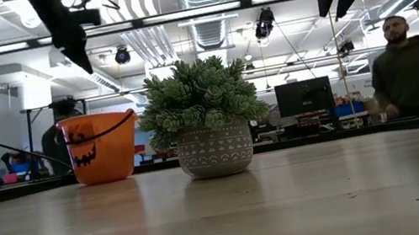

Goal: Sort candy
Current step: Return to Home Position

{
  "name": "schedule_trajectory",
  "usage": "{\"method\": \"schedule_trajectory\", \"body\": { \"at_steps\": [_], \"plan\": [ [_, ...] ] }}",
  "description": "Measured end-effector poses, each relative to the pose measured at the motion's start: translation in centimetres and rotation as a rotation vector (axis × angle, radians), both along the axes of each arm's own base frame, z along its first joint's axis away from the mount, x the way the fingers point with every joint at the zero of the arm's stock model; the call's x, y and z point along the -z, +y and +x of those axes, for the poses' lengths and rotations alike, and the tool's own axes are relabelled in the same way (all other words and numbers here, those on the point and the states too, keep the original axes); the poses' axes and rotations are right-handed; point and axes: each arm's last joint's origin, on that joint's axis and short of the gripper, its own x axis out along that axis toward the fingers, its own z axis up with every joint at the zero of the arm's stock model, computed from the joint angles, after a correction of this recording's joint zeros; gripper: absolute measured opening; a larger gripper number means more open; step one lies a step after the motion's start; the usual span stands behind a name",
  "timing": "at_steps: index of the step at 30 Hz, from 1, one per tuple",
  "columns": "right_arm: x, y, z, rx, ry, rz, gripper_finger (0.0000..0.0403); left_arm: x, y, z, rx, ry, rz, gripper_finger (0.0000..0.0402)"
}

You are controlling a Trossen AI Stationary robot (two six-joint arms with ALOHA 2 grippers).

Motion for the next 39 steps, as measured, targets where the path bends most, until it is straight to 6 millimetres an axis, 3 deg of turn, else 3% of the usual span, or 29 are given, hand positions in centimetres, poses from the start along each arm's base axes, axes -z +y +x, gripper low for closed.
{"method": "schedule_trajectory", "body": {
  "at_steps": [6, 11, 16, 20, 28, 34, 39],
  "plan": [
    [-0.2, -0.9, -0.4, 0.037, -0.008, -0.004, 0.0169, -2.5, -0.8, -1.1, -0.085, -0.061, 0.041, 0.0118],
    [-0.3, -1.1, -0.5, 0.038, -0.009, -0.024, 0.0169, -4.2, -2.9, -2.8, -0.099, -0.216, -0.02, 0.0118],
    [-0.5, -1.2, -0.1, 0.004, -0.033, -0.059, 0.0169, -4.5, -5.7, -4.8, -0.075, -0.4, -0.097, 0.0118],
    [-0.7, -1.2, 0.2, -0.018, -0.067, -0.072, 0.0169, -3.7, -7.9, -6.5, -0.026, -0.555, -0.111, 0.0118],
    [-1.1, -1.3, 1.0, -0.023, -0.163, -0.065, 0.0169, 1.4, -10.6, -8.7, 0.015, -0.763, -0.111, 0.0118],
    [-1.6, -1.2, 1.9, -0.025, -0.281, -0.019, 0.0169, 4.2, -11.3, -8.5, 0.213, -0.93, -0.233, 0.0118],
    [-1.8, -1.2, 2.2, -0.037, -0.327, 0.001, 0.0169, 4.2, -11.4, -8.3, 0.29, -0.957, -0.255, 0.0118]
  ]
}}
